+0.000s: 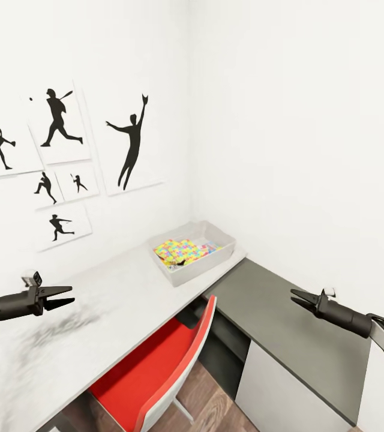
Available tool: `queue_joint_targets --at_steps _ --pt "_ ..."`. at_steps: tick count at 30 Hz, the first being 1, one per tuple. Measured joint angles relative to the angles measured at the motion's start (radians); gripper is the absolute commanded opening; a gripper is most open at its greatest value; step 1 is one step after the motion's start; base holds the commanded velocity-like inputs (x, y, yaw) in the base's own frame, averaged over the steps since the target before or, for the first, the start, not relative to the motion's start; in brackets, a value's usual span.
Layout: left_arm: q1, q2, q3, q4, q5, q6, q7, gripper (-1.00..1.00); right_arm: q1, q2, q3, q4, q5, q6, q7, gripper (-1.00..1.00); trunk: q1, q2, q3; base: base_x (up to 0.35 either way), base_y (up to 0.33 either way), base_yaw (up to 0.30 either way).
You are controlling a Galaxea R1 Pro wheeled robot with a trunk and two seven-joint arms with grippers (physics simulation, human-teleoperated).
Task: Put all the toys in the child's room - the three board games (two on the bed and one on the table), the two jigsaw puzzles on the table, and the tennis ball on the table - inside the toy box on the table in the child's room.
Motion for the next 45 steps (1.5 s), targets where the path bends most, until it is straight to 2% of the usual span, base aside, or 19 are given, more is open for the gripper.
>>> queue_joint_targets --at_steps 18,32,39,45 --pt "0.000 0.000 0.000 0.000 0.002 0.000 0.000 1.00 0.001 0.000 0.000 0.000 0.000 -0.003 0.000 1.00 0.000 0.000 0.030 -0.001 0.000 0.000" --pt "0.000 0.000 0.000 0.000 0.001 0.000 0.000 1.00 0.000 -0.001 0.000 0.001 0.000 -0.003 0.000 1.00 0.000 0.000 0.047 -0.101 0.027 -0.001" --pt "0.000 0.000 -0.001 0.000 0.001 0.000 0.000 1.00 0.000 -0.001 0.000 0.001 -0.001 -0.002 0.000 1.00 0.000 0.000 0.047 -0.009 0.002 -0.188" --pt "0.000 0.000 -0.002 0.000 0.000 0.000 0.000 1.00 0.000 -0.001 0.000 0.001 -0.002 -0.002 0.000 1.00 0.000 0.000 0.049 -0.215 0.097 -0.271"
